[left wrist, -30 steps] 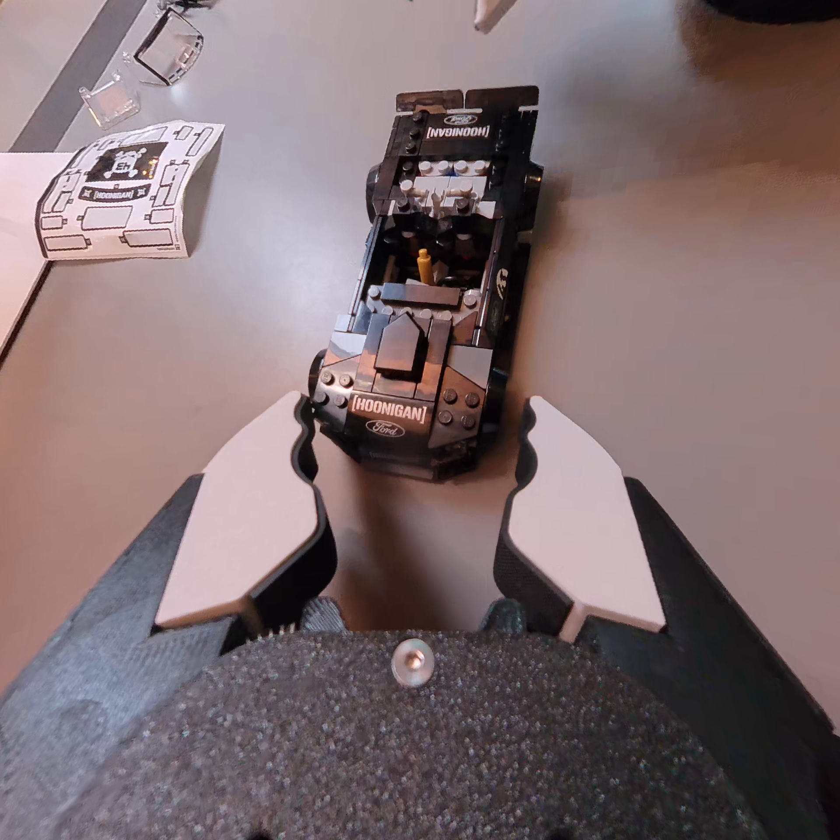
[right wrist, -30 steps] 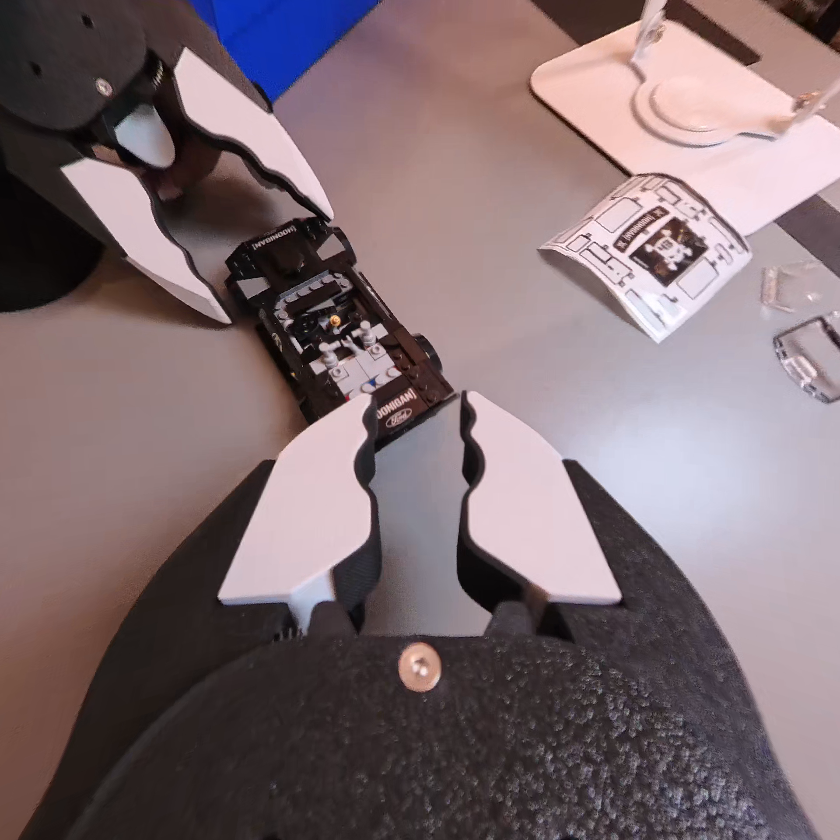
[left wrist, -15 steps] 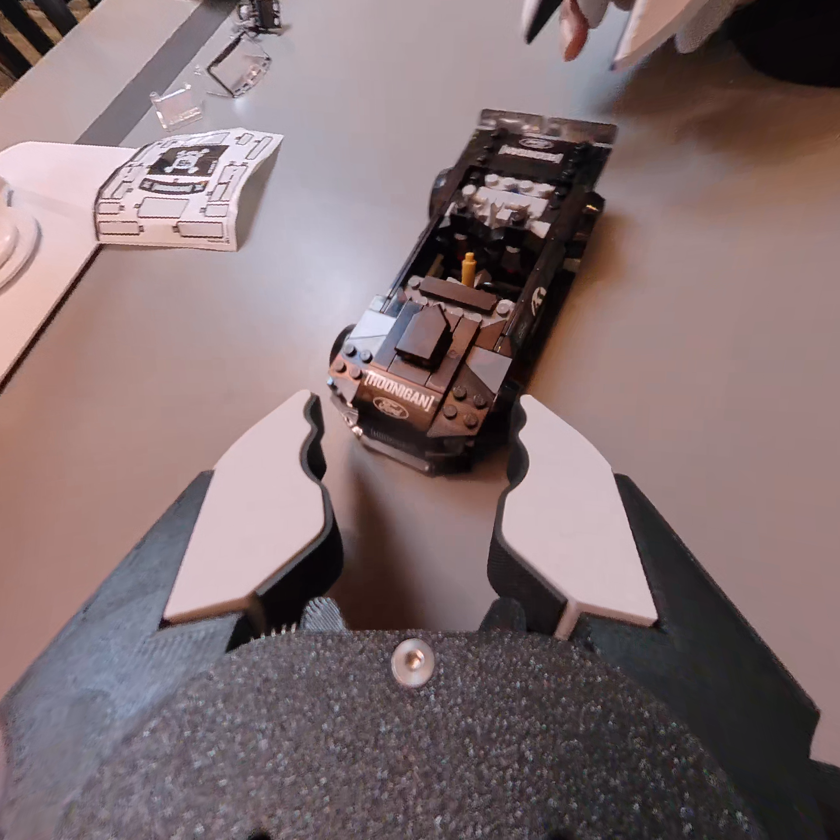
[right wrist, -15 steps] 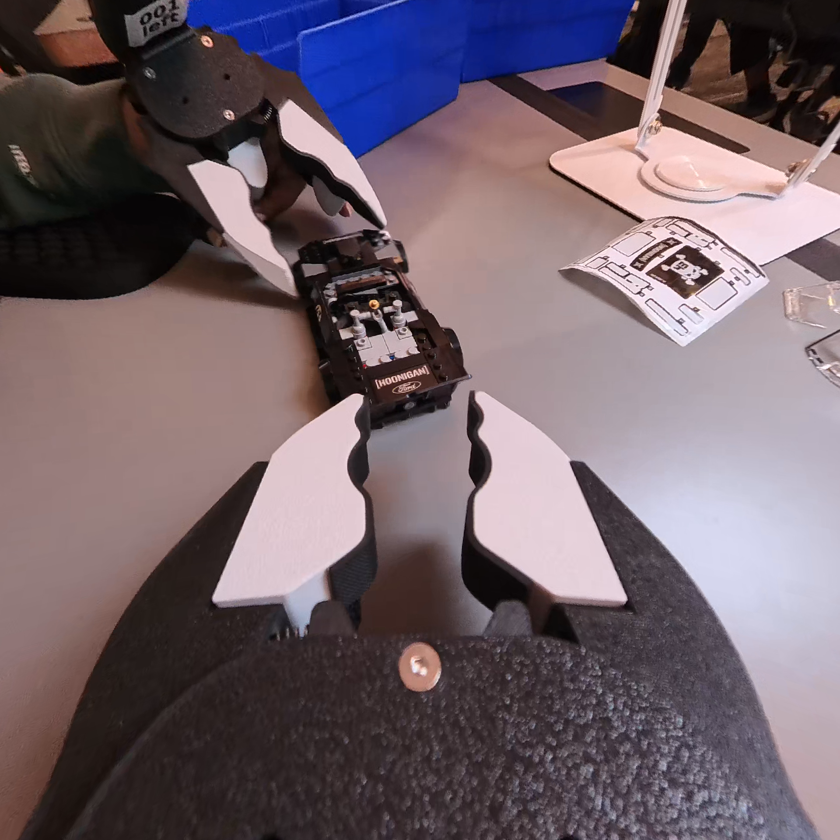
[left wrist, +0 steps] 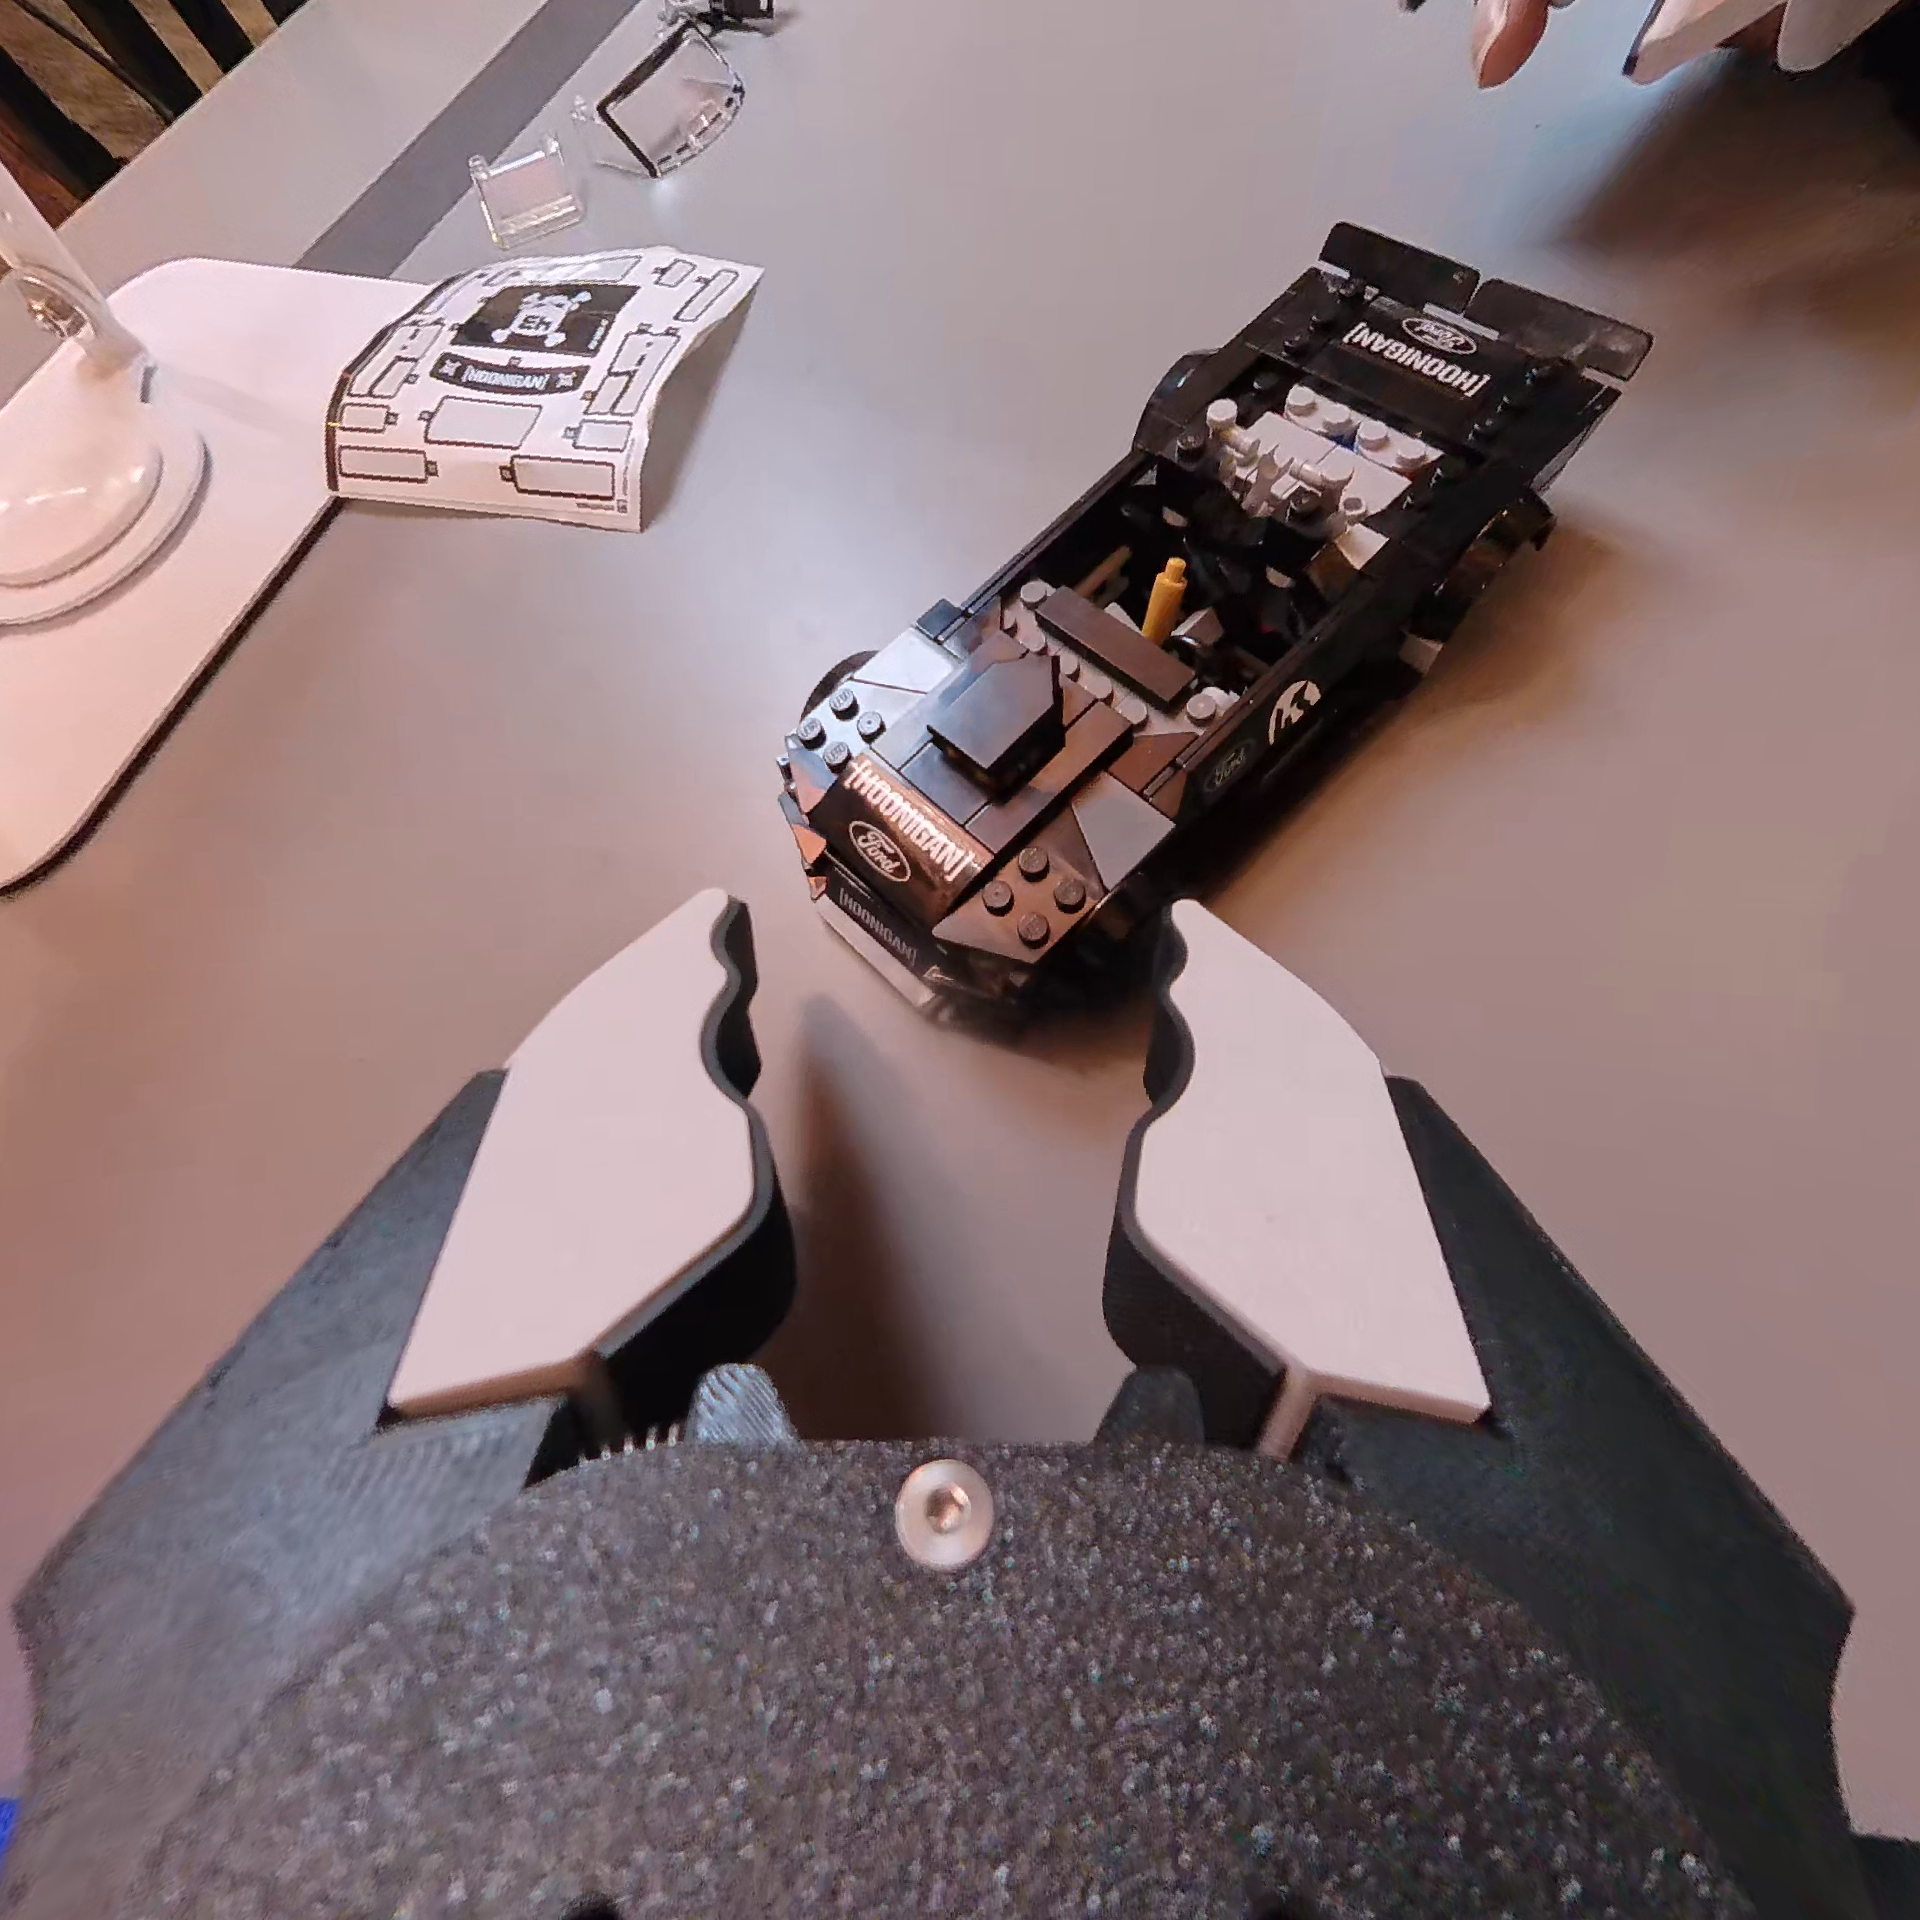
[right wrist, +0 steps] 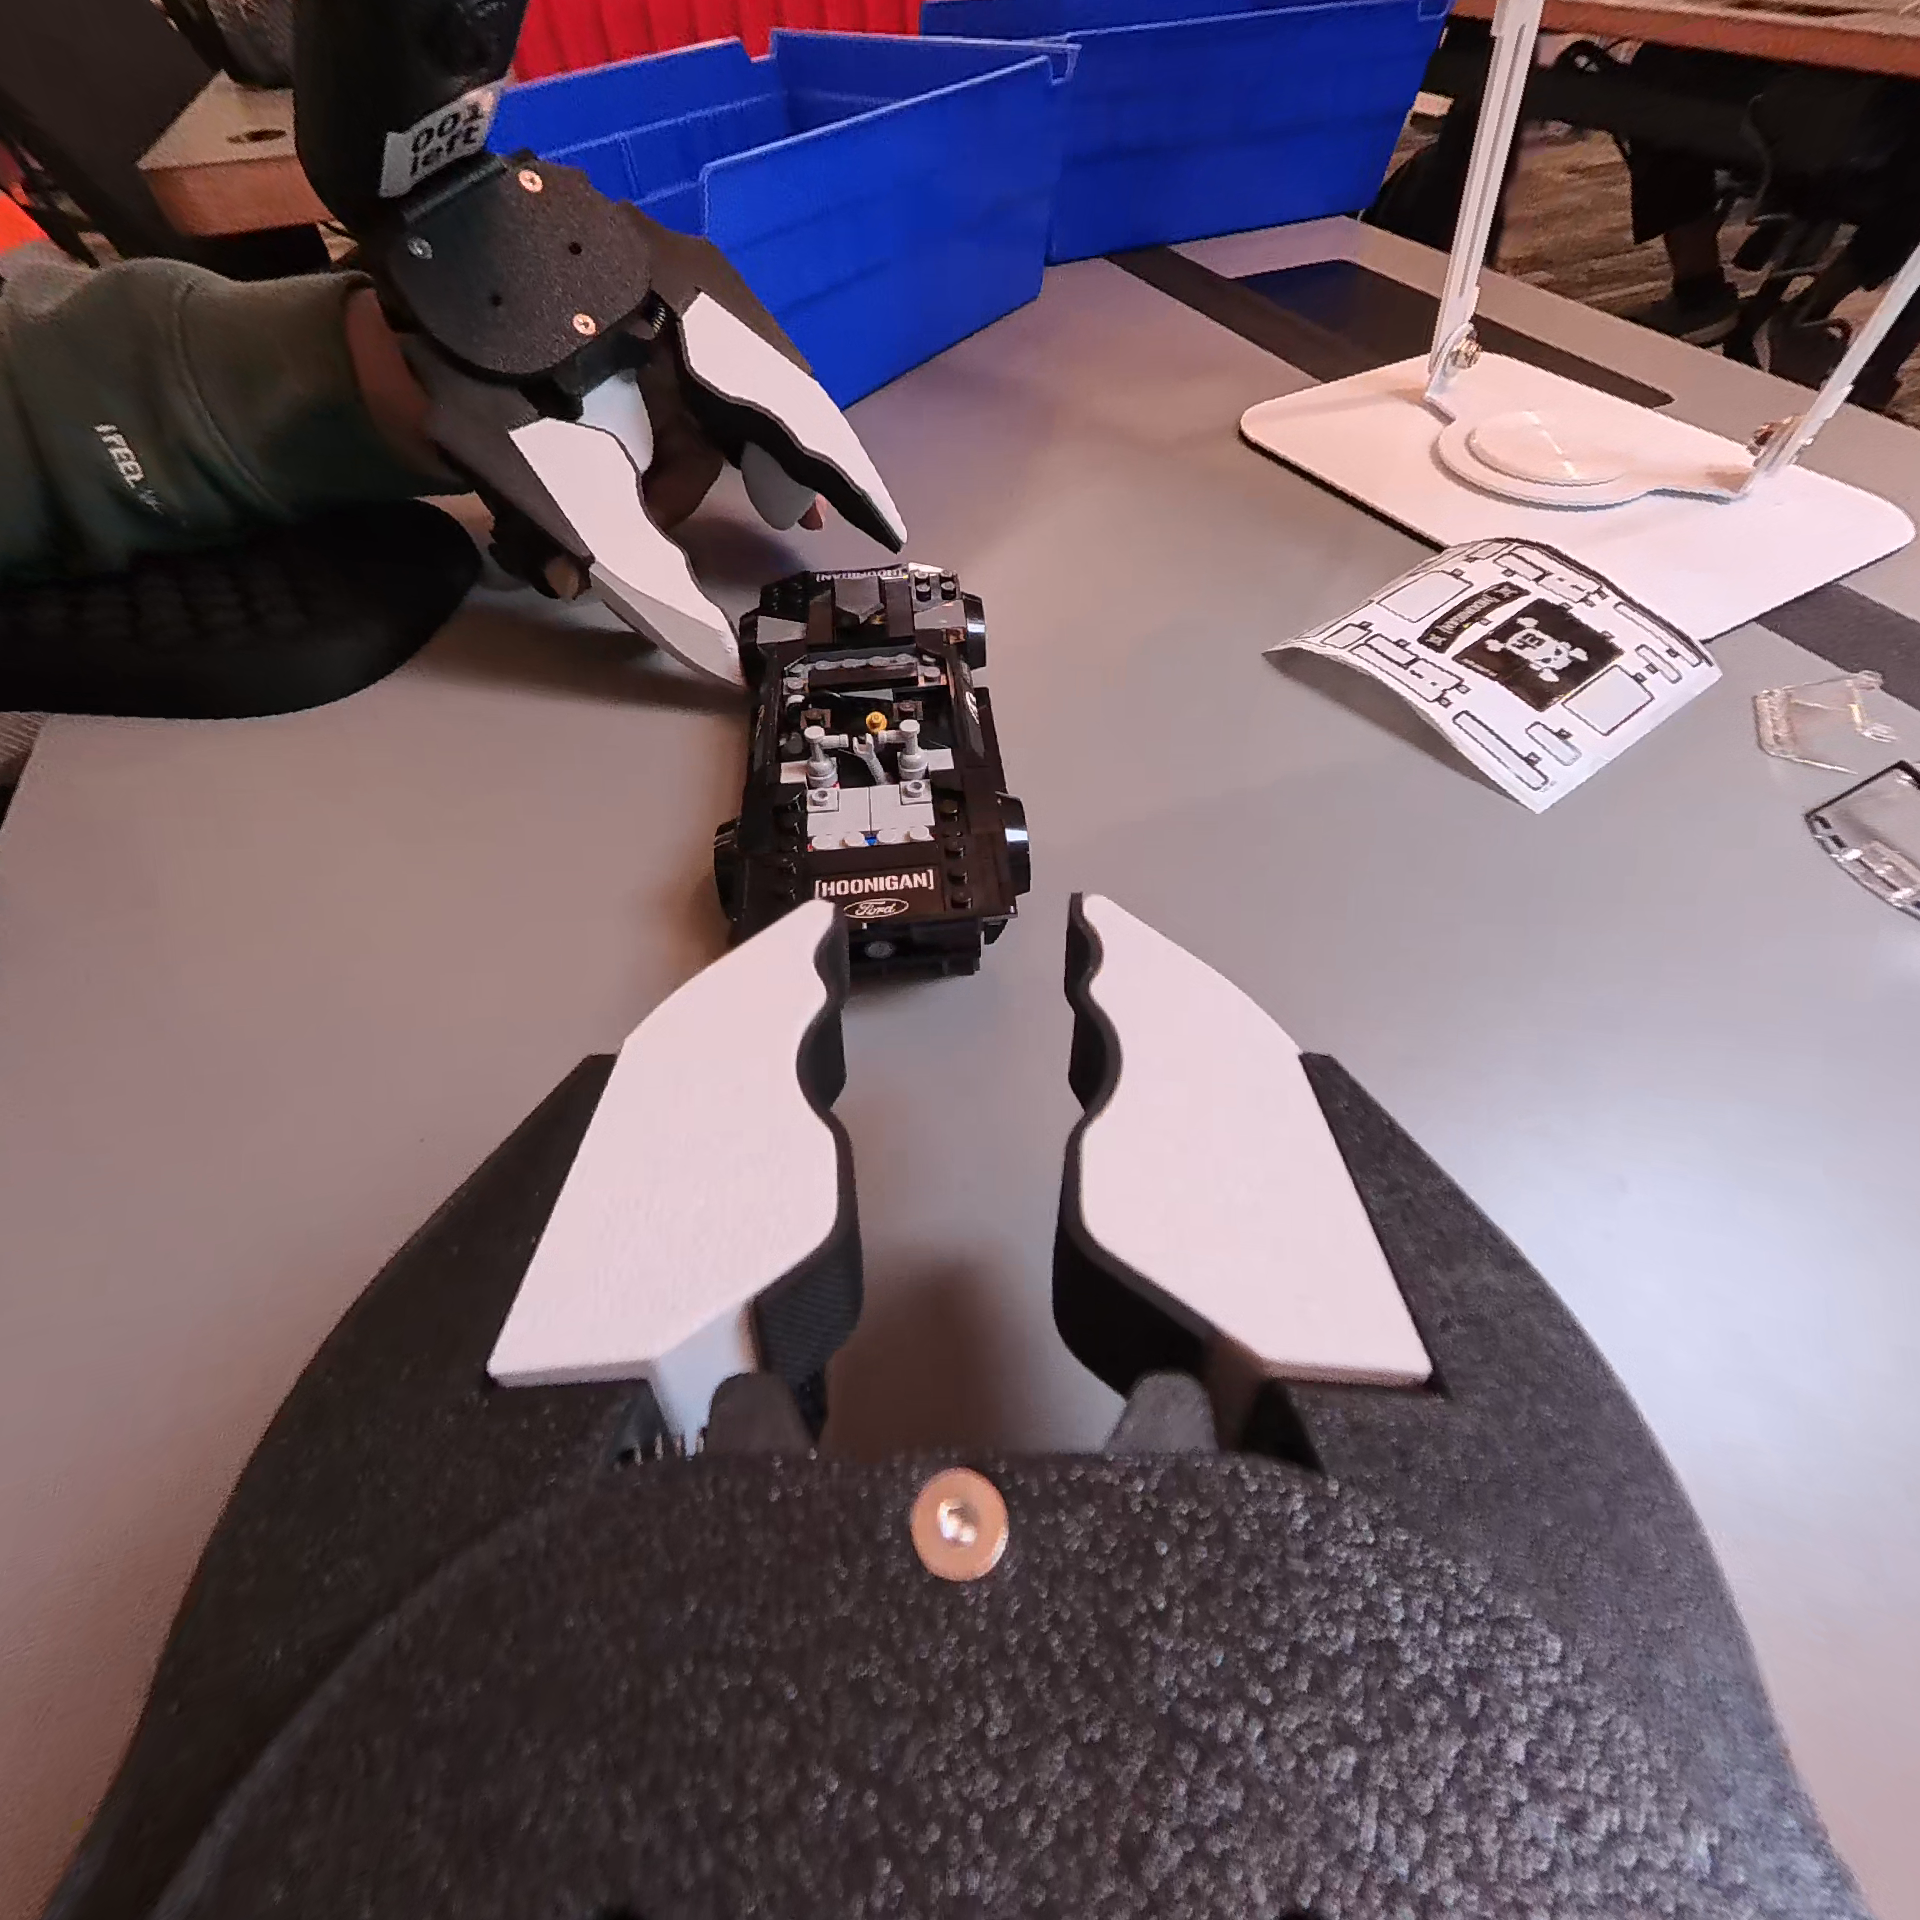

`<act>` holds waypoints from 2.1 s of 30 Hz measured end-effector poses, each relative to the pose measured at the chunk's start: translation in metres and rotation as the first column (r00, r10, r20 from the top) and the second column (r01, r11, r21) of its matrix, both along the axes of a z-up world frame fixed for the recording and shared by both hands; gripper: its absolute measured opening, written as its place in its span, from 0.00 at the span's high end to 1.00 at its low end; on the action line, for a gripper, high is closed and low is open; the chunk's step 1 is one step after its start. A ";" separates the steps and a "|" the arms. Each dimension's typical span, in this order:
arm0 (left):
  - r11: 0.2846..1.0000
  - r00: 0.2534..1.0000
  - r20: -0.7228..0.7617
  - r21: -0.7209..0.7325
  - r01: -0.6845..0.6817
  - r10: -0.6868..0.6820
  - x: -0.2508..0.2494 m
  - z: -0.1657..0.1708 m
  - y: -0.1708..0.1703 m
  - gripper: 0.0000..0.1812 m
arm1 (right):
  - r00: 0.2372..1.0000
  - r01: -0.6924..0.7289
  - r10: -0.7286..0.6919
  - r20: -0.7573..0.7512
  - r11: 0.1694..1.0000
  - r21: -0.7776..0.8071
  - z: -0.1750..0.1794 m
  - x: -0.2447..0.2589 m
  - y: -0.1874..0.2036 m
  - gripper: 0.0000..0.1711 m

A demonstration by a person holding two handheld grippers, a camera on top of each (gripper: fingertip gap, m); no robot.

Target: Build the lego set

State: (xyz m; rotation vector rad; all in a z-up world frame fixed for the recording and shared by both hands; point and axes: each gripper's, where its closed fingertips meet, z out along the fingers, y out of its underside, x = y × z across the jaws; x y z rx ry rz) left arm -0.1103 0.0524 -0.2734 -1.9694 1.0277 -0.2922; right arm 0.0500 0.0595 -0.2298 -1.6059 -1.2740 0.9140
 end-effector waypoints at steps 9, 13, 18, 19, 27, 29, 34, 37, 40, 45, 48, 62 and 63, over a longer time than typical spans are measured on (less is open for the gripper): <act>0.999 1.000 -0.025 0.033 -0.011 0.011 -0.001 0.000 0.002 0.62 | 0.999 0.030 -0.030 -0.012 0.999 -0.014 0.001 0.002 0.005 0.77; 0.999 1.000 -0.023 0.038 -0.003 0.004 -0.001 0.001 0.001 0.61 | 1.000 -0.001 0.000 0.013 1.000 0.018 -0.002 -0.001 -0.001 0.77; 0.999 0.999 -0.012 -0.008 0.032 -0.032 0.001 -0.002 -0.006 0.61 | 0.995 -0.048 0.041 0.086 0.996 0.082 -0.011 -0.007 -0.011 0.71; 0.999 0.999 -0.016 -0.004 0.035 -0.035 0.001 -0.002 -0.007 0.61 | 0.995 -0.050 0.042 0.096 0.995 0.087 -0.013 -0.009 -0.012 0.69; 0.998 0.997 -0.021 -0.003 0.069 -0.069 0.016 -0.002 -0.011 0.65 | 0.998 -0.001 -0.004 0.059 0.996 0.094 -0.006 -0.013 -0.008 0.66; 0.996 0.995 -0.033 0.001 0.092 -0.091 0.019 -0.002 -0.016 0.66 | 0.998 0.002 -0.010 0.067 0.992 0.122 -0.006 -0.014 -0.011 0.65; 0.987 0.986 -0.054 -0.001 0.161 -0.161 0.027 -0.003 -0.031 0.70 | 0.988 -0.008 -0.030 0.152 0.970 0.244 -0.013 -0.020 -0.016 0.63; 0.980 0.979 -0.050 0.000 0.199 -0.199 0.030 0.000 -0.039 0.73 | 0.979 -0.020 -0.036 0.199 0.962 0.272 -0.020 -0.021 -0.016 0.63; 0.977 0.977 -0.031 0.020 0.212 -0.211 0.031 0.005 -0.042 0.73 | 0.963 -0.008 -0.077 0.259 0.950 0.311 -0.030 -0.019 -0.009 0.64; 0.985 0.986 -0.027 0.046 0.165 -0.164 0.028 0.008 -0.034 0.68 | 0.948 0.052 -0.152 0.281 0.942 0.333 -0.034 -0.012 0.010 0.67; 0.990 0.991 -0.008 0.024 0.136 -0.136 0.032 0.004 -0.029 0.63 | 0.942 0.122 -0.207 0.263 0.944 0.307 -0.031 -0.007 0.023 0.68; 0.998 0.998 -0.020 -0.001 0.056 -0.056 0.057 -0.001 0.026 0.65 | 0.911 0.049 -0.218 0.350 0.900 0.432 -0.034 -0.013 0.057 0.71; 0.999 0.998 -0.023 -0.001 0.051 -0.051 0.057 -0.001 0.034 0.64 | 0.911 0.048 -0.213 0.353 0.905 0.422 -0.035 -0.013 0.065 0.71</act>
